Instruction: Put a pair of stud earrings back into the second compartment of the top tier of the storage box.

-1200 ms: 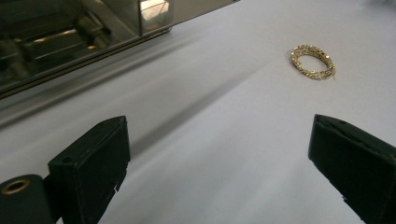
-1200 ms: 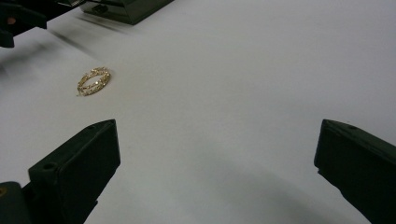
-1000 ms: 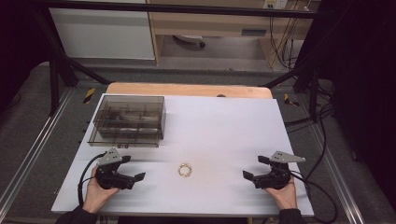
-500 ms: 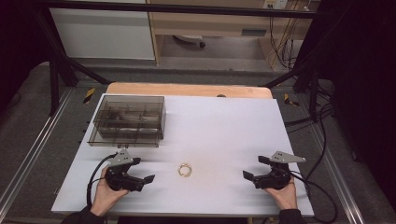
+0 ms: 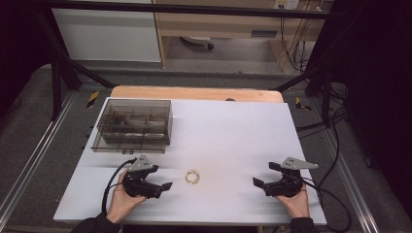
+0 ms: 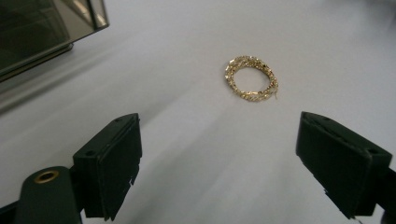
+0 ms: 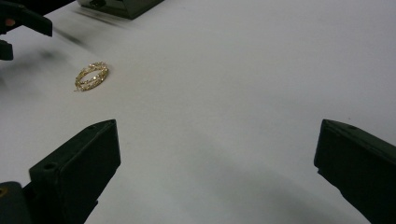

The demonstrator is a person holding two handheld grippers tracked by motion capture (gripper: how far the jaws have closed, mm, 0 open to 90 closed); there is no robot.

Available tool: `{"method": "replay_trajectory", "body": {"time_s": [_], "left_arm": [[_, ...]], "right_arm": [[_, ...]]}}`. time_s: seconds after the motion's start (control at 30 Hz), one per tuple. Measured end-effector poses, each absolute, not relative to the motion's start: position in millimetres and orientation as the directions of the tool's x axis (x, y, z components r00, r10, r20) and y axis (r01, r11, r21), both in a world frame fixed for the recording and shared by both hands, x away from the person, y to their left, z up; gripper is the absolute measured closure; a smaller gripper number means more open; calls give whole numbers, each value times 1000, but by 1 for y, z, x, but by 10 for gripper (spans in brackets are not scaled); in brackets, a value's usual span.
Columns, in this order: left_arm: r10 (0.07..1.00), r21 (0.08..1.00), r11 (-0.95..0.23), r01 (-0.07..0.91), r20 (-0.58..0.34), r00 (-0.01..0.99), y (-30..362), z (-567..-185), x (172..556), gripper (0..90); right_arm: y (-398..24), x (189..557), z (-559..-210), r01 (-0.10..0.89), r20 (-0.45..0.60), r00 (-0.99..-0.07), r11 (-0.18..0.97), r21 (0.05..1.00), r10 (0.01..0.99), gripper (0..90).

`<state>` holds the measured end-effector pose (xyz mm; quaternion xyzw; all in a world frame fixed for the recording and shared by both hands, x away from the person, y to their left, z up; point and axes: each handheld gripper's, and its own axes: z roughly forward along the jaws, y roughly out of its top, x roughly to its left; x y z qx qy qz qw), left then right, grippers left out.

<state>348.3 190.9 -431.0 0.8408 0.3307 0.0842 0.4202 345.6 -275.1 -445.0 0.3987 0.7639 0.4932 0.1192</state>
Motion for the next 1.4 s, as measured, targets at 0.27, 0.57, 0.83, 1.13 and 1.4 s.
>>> {"method": "replay_trajectory", "body": {"time_s": [0.27, 0.57, 0.83, 1.13, 1.4], "left_arm": [[625, 757, -441, 483, -128, 770, 170, -429, 352, 195], [618, 744, -454, 489, -132, 775, 149, -431, 359, 311], [617, 722, -480, 498, -126, 777, 133, -433, 368, 445], [639, 699, -495, 516, -110, 761, 120, -437, 381, 571], [649, 690, -499, 525, -104, 754, 117, -442, 387, 666]], "right_arm": [[-275, 345, -445, 497, 212, -652, 199, 845, 728, 7], [-274, 345, -445, 493, 210, -654, 200, 847, 727, 7], [-275, 345, -445, 490, 206, -654, 200, 848, 728, 8], [-275, 345, -445, 492, 207, -655, 201, 847, 727, 7], [-275, 345, -445, 493, 207, -654, 202, 846, 727, 7]]}}
